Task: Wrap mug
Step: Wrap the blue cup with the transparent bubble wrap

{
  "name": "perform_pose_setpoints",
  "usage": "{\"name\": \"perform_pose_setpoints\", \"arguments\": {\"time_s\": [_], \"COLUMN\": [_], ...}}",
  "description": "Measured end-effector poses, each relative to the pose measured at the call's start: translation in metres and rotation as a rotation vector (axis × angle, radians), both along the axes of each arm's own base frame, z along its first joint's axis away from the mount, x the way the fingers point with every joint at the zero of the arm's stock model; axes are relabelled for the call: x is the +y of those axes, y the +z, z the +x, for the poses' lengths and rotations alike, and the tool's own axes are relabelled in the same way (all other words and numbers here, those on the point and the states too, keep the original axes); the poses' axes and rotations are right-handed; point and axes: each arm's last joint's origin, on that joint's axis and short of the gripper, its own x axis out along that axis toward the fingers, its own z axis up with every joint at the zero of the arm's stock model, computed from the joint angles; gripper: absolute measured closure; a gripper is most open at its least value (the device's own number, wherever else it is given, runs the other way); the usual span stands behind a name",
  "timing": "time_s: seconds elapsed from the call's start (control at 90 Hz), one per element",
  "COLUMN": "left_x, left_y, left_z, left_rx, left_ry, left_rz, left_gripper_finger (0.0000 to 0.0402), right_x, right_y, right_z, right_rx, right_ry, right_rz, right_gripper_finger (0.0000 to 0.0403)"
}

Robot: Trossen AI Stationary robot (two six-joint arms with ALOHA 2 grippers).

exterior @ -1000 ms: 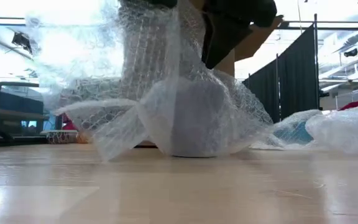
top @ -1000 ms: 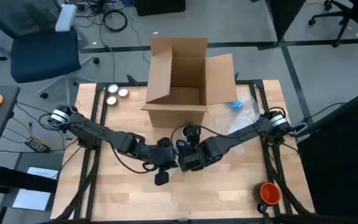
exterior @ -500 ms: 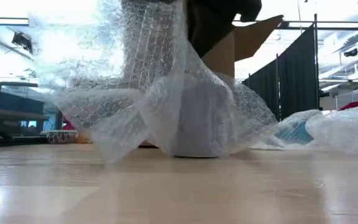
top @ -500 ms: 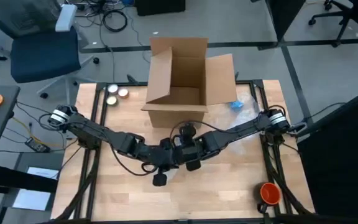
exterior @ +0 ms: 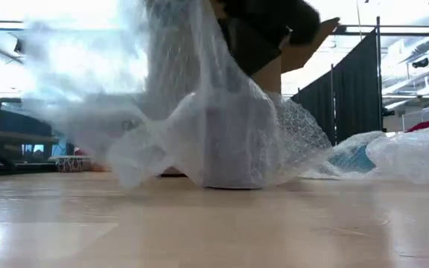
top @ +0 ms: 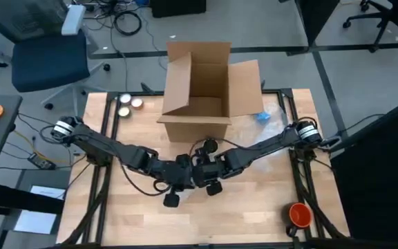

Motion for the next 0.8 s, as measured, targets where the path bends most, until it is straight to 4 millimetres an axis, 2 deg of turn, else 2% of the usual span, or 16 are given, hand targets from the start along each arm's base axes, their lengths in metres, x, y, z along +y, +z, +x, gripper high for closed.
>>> {"name": "perform_pose_setpoints", "arguments": {"time_s": [0.233, 0.4, 0.6, 0.8], "left_x": [0.008, 0.01, 0.012, 0.013], "left_y": [0.016, 0.01, -0.002, -0.005], "left_z": [-0.012, -0.016, -0.02, -0.021], "left_rx": [-0.038, 0.015, 0.085, 0.109], "left_ry": [0.032, 0.073, 0.111, 0.128], "left_rz": [0.01, 0.042, 0.034, 0.029], "left_gripper_finger": [0.0401, 0.0401, 0.0402, 0.0401], "right_x": [-0.005, -0.004, 0.006, 0.012], "right_y": [0.01, 0.017, 0.015, 0.015], "right_z": [-0.006, -0.016, -0.024, -0.024], "right_rx": [0.005, 0.029, 0.075, 0.05], "right_ry": [-0.016, -0.047, -0.065, -0.062], "right_rz": [-0.024, -0.015, 0.019, 0.032], "right_gripper_finger": [0.0234, 0.0234, 0.0234, 0.0234]}}
